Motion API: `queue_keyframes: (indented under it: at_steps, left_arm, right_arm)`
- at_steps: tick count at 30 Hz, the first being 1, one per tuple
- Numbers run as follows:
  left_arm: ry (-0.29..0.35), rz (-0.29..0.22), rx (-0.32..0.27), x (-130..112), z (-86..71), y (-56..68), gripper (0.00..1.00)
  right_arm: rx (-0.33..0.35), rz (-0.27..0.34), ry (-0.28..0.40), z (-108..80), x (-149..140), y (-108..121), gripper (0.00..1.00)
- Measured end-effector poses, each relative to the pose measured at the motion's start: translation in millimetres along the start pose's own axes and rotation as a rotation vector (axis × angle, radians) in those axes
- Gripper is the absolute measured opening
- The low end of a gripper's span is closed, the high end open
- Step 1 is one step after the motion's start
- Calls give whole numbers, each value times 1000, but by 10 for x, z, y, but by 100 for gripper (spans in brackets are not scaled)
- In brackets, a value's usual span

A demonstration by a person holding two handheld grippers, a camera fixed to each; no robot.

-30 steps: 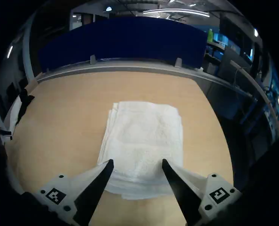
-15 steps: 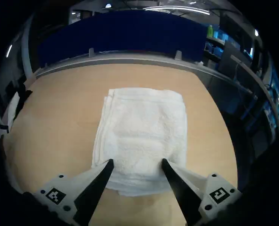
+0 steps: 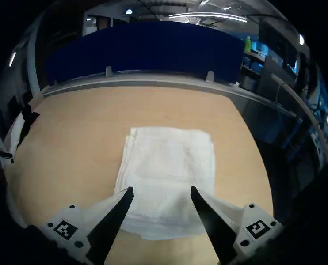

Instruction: Fold towel

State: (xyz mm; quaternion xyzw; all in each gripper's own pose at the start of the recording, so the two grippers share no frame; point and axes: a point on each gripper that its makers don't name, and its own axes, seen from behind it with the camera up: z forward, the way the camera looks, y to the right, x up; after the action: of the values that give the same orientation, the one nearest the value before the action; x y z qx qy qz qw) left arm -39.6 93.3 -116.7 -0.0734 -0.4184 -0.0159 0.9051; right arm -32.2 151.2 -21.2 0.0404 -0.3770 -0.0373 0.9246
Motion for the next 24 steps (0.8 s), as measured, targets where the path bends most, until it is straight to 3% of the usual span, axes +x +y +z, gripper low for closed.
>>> queue_keyframes:
  at_steps: [12, 24]
  left_arm:
    - [0, -10, 12, 4, 18, -42, 95]
    - [2, -27, 33, -20, 14, -103, 95]
  right_arm:
    - [-2, -29, 27, 204, 427, 64, 100]
    - [-7, -13, -24, 566, 354, 163, 100]
